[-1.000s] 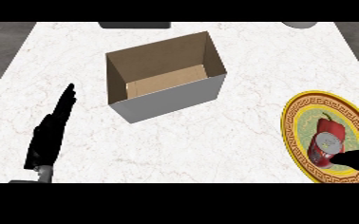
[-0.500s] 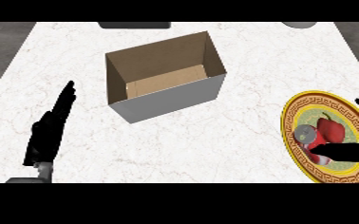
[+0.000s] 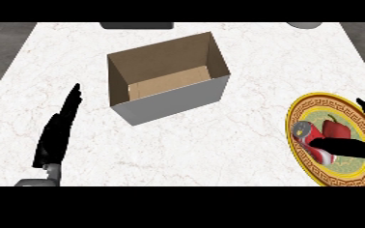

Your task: Pick the bell pepper from the plate and place it in the cardboard box

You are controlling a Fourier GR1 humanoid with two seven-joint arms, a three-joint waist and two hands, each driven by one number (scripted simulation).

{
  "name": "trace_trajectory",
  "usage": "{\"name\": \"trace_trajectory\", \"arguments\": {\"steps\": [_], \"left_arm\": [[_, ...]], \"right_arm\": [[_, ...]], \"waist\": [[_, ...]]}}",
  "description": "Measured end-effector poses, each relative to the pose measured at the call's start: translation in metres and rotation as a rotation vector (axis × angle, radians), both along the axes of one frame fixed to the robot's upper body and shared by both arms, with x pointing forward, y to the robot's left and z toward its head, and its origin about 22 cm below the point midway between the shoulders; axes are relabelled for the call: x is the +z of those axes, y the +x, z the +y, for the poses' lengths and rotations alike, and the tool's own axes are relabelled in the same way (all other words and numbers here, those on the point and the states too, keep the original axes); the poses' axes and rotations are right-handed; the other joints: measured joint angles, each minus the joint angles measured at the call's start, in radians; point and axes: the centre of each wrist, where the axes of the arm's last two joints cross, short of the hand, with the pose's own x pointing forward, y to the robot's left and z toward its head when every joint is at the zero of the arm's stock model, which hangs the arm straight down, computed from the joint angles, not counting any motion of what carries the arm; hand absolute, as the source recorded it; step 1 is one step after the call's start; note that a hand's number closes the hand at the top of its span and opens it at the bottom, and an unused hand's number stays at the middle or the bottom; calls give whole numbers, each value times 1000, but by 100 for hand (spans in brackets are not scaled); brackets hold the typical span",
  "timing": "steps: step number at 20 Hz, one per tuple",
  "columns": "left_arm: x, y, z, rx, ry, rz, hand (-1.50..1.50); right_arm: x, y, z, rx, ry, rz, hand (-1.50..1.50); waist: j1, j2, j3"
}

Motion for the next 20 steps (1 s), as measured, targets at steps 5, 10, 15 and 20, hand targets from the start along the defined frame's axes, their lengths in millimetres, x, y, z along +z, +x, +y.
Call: {"name": "trace_trajectory", "arguments": {"steps": [5, 10, 15, 20], "left_arm": [[9, 1, 6, -2, -7, 2, 0], [4, -4, 5, -3, -9, -1, 0], [7, -7, 4, -2, -4, -3, 0], [8, -3, 7, -4, -6, 0, 0]], "right_arm": [[-4, 4, 0, -3, 8, -9, -150], [-14, 7, 3, -1, 14, -9, -150], [-26, 10, 3, -2, 14, 7, -150], [-38, 8, 3, 10, 12, 27, -150]], "waist": [[0, 0, 0], [1, 0, 0], [1, 0, 0], [1, 0, 0]]}}
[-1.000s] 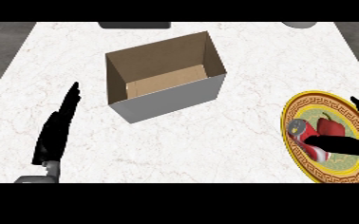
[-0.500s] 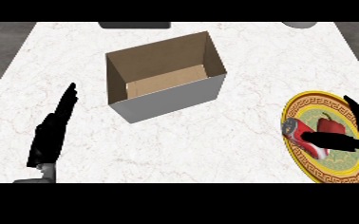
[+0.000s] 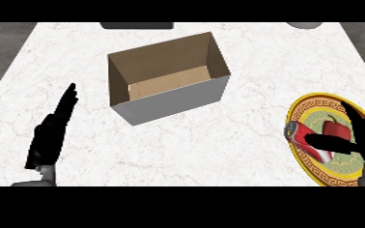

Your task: Pick the bell pepper from the plate and place it in the cardboard box

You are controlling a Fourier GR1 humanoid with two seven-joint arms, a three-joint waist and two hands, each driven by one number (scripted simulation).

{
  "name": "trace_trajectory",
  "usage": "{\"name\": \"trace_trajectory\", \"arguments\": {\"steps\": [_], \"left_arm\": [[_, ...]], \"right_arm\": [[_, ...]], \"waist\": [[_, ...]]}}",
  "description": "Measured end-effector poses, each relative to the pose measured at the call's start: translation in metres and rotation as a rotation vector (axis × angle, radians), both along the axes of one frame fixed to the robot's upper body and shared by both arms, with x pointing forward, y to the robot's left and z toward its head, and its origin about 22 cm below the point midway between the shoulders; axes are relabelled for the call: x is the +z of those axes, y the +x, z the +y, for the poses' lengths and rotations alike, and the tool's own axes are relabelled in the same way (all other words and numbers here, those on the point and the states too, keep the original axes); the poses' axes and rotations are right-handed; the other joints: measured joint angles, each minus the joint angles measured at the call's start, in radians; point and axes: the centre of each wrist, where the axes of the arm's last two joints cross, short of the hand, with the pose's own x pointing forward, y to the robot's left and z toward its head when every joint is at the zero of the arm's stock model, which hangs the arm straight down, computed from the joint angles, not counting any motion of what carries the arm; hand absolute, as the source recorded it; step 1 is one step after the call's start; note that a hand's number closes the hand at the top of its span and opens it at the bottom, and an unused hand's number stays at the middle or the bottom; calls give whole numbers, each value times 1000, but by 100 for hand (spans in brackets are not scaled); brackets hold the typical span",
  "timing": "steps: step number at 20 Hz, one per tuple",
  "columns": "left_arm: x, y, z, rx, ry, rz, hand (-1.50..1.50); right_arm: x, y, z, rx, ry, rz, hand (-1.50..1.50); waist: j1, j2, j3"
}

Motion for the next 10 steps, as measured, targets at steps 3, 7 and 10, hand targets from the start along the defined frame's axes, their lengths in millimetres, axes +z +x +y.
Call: {"name": "trace_trajectory", "arguments": {"steps": [3, 7, 10], "left_arm": [[1, -3, -2, -2, 2, -1, 0], [3, 1, 2, 3, -1, -9, 0], [-1, 0, -2, 2, -4, -3, 0]], "right_arm": [[0, 4, 0, 3, 27, 2, 150], [-1, 1, -9, 5, -37, -30, 150], [-3, 2, -7, -10, -130, -67, 150]], "waist": [[0, 0, 0], [1, 0, -1], [1, 1, 0]]}}
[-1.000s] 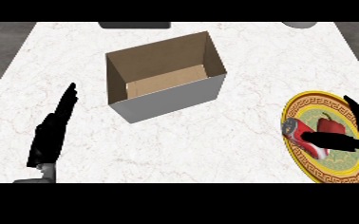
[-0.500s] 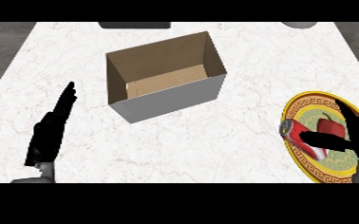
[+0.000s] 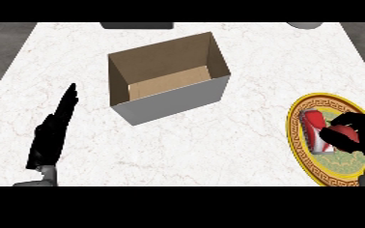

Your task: Pick the bell pepper from the plate and place it in the cardboard box

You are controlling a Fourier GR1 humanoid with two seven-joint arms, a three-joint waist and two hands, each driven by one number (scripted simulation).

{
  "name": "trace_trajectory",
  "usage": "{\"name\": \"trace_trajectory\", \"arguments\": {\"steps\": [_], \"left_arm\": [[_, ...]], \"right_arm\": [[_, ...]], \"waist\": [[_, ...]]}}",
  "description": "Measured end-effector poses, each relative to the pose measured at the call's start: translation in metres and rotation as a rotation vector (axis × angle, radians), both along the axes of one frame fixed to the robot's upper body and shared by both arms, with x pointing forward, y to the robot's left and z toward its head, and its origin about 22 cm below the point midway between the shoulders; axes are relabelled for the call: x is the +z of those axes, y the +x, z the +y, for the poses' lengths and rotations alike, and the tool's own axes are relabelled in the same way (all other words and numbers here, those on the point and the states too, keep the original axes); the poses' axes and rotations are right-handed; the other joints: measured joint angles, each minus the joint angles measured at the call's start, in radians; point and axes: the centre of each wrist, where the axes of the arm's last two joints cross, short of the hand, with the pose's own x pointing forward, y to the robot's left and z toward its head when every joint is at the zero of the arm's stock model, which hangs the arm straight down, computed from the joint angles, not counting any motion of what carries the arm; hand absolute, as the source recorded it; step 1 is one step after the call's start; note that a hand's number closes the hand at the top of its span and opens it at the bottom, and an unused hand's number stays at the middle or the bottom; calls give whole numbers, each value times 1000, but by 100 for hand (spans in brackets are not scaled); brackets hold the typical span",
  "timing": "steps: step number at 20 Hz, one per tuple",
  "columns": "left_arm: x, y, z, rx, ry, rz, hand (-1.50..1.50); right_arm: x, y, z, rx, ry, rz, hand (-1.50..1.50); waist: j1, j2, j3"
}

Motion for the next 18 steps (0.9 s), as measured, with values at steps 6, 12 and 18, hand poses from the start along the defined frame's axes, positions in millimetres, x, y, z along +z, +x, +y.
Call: {"name": "trace_trajectory", "arguments": {"steps": [6, 12, 18], "left_arm": [[-1, -3, -7, -22, 3, -7, 0], [9, 11, -30, -143, -5, -47, 0], [17, 22, -43, -193, -5, -61, 0]], "right_arm": [[16, 19, 8, 125, -116, -71, 150], [58, 63, 64, 721, -228, -143, 150], [101, 98, 82, 1167, -281, -219, 150]], "waist": [[19, 5, 1], [176, 42, 3], [203, 54, 7]]}}
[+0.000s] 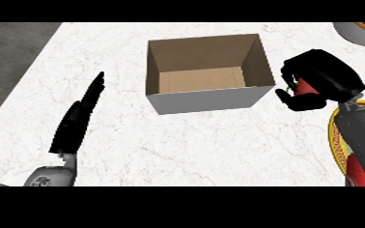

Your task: Pick the bell pepper from the plate and place it in the cardboard box

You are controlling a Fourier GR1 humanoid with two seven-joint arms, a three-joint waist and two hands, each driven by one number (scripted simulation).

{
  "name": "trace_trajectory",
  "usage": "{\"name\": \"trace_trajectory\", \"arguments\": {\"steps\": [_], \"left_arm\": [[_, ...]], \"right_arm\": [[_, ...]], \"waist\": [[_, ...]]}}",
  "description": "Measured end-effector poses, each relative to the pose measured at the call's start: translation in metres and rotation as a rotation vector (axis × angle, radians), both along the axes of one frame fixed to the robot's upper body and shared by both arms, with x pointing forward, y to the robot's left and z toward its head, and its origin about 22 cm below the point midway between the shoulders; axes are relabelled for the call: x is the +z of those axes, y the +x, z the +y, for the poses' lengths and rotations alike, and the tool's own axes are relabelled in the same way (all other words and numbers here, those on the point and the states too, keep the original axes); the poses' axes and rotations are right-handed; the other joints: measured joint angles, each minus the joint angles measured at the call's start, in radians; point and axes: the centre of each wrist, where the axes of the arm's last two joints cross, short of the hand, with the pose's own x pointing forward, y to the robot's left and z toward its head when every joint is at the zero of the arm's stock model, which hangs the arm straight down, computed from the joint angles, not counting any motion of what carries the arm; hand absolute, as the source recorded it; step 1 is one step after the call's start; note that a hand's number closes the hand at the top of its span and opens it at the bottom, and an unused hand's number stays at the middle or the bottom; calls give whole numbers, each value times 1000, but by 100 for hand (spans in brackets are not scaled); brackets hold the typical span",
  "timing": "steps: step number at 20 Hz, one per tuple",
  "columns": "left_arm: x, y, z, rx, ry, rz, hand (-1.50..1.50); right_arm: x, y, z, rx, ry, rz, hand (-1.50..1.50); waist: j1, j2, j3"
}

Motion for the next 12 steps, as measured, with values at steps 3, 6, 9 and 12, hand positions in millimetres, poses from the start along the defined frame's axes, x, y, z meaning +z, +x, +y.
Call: {"name": "trace_trajectory", "arguments": {"steps": [3, 6, 9, 12], "left_arm": [[-2, 1, -3, 1, 3, 6, 0], [-2, 2, -1, 7, 9, 7, 0], [-2, 4, 2, 24, 7, 14, 0], [-3, 4, 5, 38, 11, 23, 0]], "right_arm": [[21, 20, -2, 148, 31, -5, 150], [33, 36, -1, 298, 144, 19, 150], [48, 52, 1, 443, 288, 50, 150], [61, 66, 4, 520, 401, 63, 150]], "waist": [[-9, 0, 0], [-21, -1, 0], [-40, -7, 0], [-56, -11, -1]]}}
